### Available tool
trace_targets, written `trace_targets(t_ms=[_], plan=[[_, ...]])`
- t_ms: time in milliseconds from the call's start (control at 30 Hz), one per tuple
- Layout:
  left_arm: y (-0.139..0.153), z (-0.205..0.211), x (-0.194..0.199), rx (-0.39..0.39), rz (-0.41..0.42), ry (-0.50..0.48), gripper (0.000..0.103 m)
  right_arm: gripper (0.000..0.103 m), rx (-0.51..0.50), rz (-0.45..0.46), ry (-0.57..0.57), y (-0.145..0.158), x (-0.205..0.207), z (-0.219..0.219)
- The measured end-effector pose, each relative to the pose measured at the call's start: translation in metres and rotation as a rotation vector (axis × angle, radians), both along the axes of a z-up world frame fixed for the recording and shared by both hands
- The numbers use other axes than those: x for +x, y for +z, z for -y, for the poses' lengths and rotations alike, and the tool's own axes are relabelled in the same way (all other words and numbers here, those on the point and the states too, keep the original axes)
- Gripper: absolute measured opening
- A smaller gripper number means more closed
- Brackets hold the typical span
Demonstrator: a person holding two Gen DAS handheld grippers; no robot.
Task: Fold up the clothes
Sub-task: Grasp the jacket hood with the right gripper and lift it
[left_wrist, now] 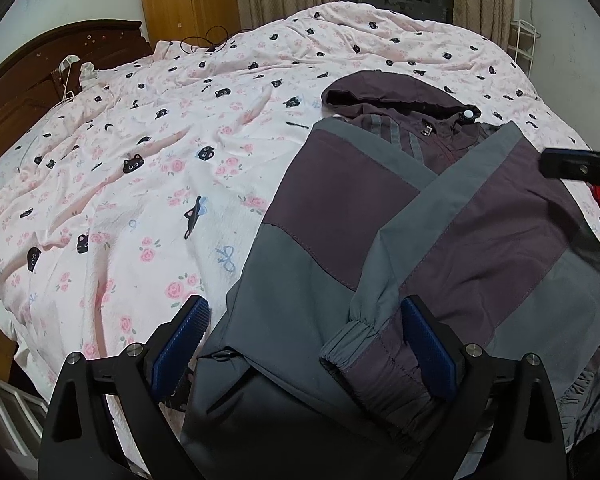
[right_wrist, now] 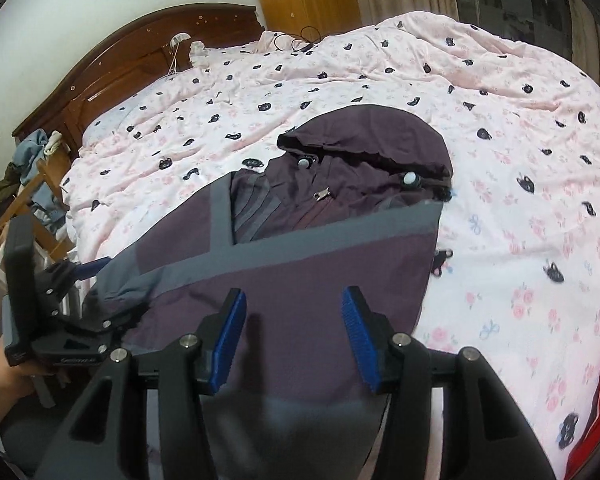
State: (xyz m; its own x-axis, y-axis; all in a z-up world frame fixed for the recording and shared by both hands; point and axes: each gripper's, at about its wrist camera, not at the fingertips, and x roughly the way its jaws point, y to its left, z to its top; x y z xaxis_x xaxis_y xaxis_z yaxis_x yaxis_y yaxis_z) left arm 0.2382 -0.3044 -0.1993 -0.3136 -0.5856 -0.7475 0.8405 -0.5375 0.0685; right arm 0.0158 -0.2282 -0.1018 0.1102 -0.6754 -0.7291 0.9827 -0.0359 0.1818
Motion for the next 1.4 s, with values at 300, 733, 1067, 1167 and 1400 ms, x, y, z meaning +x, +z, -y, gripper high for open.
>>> trace_targets(t_ms=[300, 733, 1067, 1167, 1400], plan=[[-0.002, 0.001, -0.002, -0.003, 0.012, 0.004, 0.097, 0.054, 0.153, -0.024, -0.097, -0.039, -0.039, 0.054], [0.047, 0.003, 0.012, -0.068, -0.095, -0.071, 0.097, 0.057, 0.07, 0.09, -0.064, -0.008, -0.057, 0.042], [0.087, 0.147, -0.02, 0.087, -0.246, -0.138, 0.097, 0.057, 0.054, 0.299, -0.14, -0.001, -0.135, 0.069], [0.084, 0.2, -0.055, 0.139, -0.245, -0.182, 0.097, 0.057, 0.07, 0.326, -0.148, -0.006, -0.154, 0.092], [0.046, 0.287, -0.125, 0.298, -0.245, -0.269, 0.096, 0.057, 0.099, 0.414, -0.185, -0.026, -0.198, 0.136]])
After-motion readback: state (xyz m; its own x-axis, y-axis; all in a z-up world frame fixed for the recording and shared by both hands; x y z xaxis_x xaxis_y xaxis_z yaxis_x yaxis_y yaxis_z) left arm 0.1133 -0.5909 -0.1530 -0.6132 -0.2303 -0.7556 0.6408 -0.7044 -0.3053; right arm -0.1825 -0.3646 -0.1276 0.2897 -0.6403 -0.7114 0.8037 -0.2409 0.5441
